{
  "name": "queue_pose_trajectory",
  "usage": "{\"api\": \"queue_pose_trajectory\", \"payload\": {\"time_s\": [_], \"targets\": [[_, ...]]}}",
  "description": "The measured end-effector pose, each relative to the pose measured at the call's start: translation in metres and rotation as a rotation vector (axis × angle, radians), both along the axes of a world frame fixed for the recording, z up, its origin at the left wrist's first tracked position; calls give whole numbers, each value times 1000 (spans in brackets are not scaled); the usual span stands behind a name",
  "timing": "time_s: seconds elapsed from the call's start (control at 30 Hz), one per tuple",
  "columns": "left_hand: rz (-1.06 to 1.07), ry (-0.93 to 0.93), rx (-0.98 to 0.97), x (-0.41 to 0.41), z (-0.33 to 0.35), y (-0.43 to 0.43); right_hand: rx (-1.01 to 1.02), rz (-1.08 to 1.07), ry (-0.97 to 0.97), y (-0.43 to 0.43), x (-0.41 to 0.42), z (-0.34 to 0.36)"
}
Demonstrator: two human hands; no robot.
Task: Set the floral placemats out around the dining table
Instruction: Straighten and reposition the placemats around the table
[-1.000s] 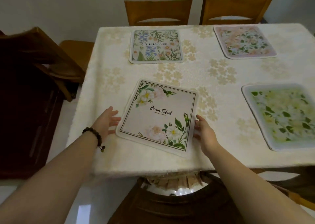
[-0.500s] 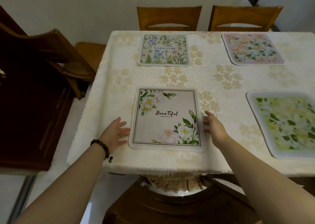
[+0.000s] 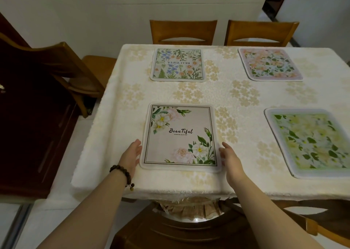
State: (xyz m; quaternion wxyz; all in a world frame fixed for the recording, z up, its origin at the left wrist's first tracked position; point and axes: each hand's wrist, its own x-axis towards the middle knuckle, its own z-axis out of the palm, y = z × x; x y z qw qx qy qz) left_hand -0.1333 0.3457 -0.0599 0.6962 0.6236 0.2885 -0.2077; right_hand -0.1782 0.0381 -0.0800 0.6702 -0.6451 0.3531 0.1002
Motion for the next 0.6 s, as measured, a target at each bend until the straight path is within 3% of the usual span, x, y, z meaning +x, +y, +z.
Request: {"api": "queue_pose_trajectory", "payload": {"time_s": [0.6], "targets": [[9, 16, 34, -14, -10, 6, 12, 9, 22, 5, -14, -2]]}}
